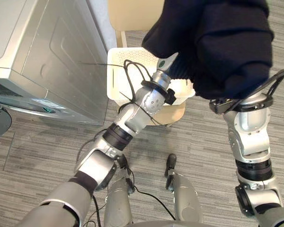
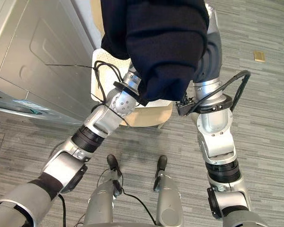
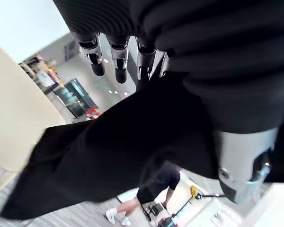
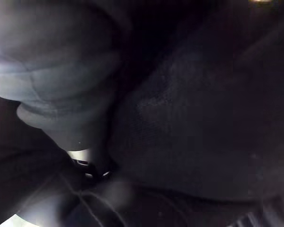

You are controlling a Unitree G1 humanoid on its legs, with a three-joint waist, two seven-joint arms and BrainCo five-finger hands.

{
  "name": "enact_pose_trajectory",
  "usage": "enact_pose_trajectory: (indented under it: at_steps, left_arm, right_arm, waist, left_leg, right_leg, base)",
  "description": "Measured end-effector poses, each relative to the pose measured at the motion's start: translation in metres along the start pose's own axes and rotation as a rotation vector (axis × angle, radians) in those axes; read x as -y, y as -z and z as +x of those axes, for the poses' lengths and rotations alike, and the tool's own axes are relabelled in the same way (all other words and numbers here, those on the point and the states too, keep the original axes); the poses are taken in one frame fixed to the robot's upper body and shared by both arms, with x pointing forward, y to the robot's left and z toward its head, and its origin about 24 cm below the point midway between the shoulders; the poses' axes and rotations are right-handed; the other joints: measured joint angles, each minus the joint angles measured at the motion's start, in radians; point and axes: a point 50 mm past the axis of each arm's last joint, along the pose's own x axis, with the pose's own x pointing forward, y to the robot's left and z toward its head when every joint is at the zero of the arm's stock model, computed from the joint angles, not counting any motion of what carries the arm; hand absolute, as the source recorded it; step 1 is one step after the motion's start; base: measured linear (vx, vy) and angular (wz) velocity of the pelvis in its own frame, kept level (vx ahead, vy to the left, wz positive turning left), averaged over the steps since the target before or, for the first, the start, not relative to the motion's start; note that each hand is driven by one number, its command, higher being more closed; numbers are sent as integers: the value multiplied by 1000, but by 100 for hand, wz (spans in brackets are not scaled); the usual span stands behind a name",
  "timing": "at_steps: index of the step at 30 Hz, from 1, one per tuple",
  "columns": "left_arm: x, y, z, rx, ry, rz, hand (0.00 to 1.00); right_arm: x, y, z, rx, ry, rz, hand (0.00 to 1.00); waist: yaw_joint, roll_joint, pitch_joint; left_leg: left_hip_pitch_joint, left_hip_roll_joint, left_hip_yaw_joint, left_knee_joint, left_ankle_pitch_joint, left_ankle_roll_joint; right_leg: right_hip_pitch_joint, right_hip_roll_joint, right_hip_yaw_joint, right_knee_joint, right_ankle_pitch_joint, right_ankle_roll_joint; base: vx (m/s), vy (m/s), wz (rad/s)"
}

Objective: Pick up the laundry basket with both hands and put the clothes into the washing machine.

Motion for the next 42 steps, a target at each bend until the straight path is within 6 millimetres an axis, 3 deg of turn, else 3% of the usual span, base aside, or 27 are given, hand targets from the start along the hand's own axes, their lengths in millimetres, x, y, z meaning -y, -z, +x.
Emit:
enact_pose_trajectory:
  at_steps: [8, 9, 17, 18, 30, 42]
  left_arm:
    - [4, 1, 1, -104, -19, -395, 0]
    - [3, -1, 1, -99, -26, -432, 100]
    - [-4, -7, -3, -59, -84, -513, 100]
    - [-5, -7, -3, -60, -98, -516, 100]
    - [-27, -2, -5, -23, -156, -456, 100]
    - [-37, 10, -12, -59, -212, -438, 100]
  right_arm:
    - [-2, 4, -6, -32, 7, 11, 100]
    - [-3, 3, -6, -28, 1, 16, 100]
    - [-14, 1, -5, -20, -35, 67, 100]
    - [-14, 0, -4, -18, -37, 78, 0]
    - [-19, -1, -3, -6, -57, 78, 0]
    - [-16, 13, -6, -65, 10, 50, 0]
  waist:
    - [5, 0, 20]
    - [6, 0, 20]
    - [6, 0, 22]
    - [5, 0, 23]
    - [4, 0, 58]
    - [2, -1, 58]
  left_leg:
    - [24, -2, -10, -7, -1, -1]
    - [23, -3, -10, -10, -2, -3]
    - [23, -11, -8, -24, 0, 0]
    - [23, -11, -8, -24, 0, 0]
    - [23, -12, -9, -23, -2, 3]
    - [15, -9, 1, 4, -17, 19]
  right_leg:
    - [31, -1, -9, -7, -6, 5]
    - [31, -1, -9, -11, -8, 8]
    - [25, -3, -7, -14, -6, 5]
    - [25, -3, -8, -15, -6, 5]
    - [25, -3, -7, -16, -6, 5]
    - [18, -4, 5, -12, -6, 5]
  base:
    - [12, -13, 3]
    - [0, 0, 0]
    - [49, -15, -1]
    - [55, -17, -1]
    - [43, -20, 0]
    - [15, -9, -2]
